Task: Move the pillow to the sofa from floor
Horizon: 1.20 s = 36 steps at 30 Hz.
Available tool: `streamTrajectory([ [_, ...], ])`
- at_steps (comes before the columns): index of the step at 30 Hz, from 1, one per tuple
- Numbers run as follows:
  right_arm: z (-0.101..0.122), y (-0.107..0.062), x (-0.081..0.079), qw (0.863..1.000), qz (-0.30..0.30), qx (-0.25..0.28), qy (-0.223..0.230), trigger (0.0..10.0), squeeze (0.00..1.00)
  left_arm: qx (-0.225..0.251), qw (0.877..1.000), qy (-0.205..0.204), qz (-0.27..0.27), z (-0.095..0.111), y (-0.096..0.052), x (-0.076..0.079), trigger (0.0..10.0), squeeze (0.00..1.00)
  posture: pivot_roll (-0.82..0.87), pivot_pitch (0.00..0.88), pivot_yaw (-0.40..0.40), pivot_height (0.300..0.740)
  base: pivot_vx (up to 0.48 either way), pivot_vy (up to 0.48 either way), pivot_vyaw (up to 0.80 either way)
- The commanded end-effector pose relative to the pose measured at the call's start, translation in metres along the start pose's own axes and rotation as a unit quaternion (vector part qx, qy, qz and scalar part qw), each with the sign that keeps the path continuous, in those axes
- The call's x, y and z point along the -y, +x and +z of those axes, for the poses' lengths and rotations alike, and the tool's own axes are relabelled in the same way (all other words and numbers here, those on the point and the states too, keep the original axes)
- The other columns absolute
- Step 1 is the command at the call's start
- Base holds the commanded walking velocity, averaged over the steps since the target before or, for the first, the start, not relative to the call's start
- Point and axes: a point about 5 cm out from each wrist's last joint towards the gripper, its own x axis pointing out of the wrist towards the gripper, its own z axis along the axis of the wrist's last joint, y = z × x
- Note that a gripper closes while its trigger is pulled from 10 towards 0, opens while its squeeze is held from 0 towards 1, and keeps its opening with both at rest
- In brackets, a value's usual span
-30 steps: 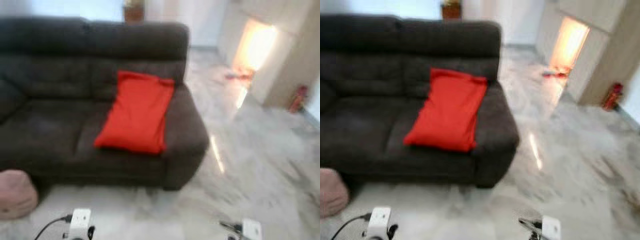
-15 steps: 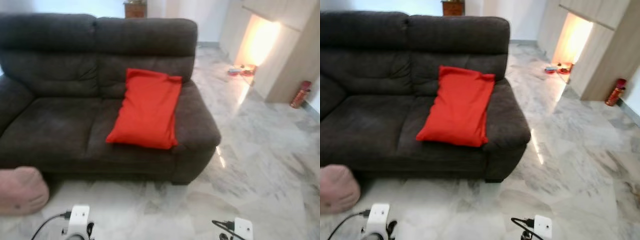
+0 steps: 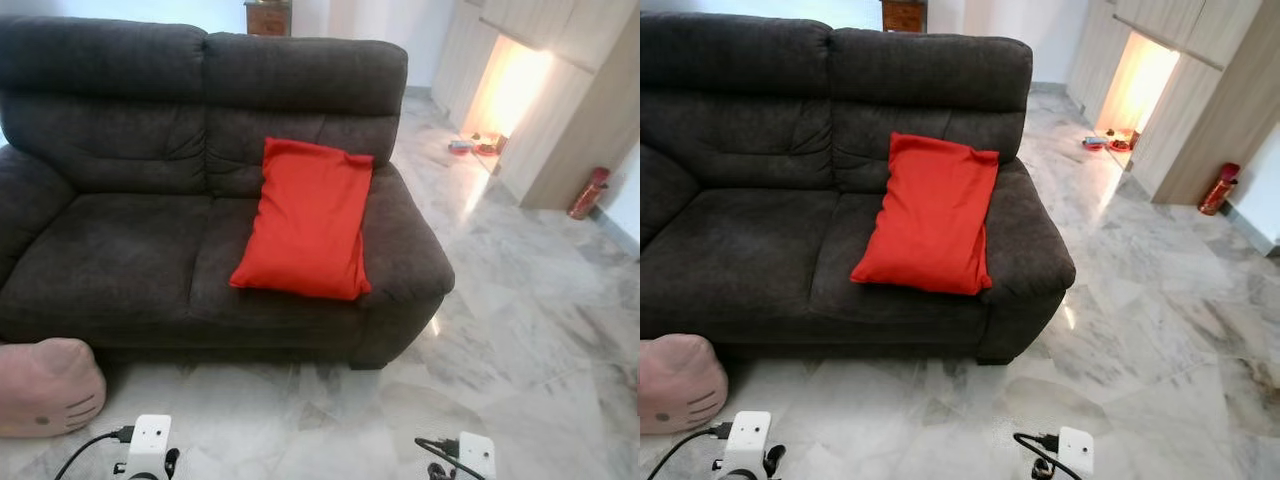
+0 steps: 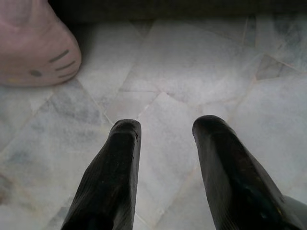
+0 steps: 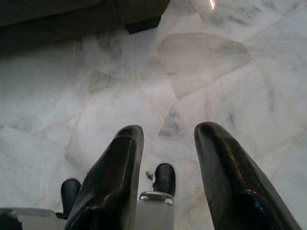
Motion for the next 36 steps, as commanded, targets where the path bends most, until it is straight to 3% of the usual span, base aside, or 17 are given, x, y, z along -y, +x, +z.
streamTrajectory([
  [1, 0.002, -0.0001, 0.005, 1.0, -0.005, 0.001, 0.001, 10.0, 0.0, -0.005, 1.0, -0.002, -0.004, 0.0003, 0.0006, 0.0029, 10.0, 0.0, 0.11, 0.005, -0.078, 0.74, 0.0, 0.48, 0.0],
  [36, 0.0035, 0.0002, 0.0052, 1.0, -0.001, 0.002, -0.001, 10.0, 0.0, -0.007, 1.0, -0.003, -0.004, 0.0004, 0.0007, 0.0027, 10.0, 0.0, 0.11, 0.008, -0.08, 0.74, 0.0, 0.48, 0.0],
])
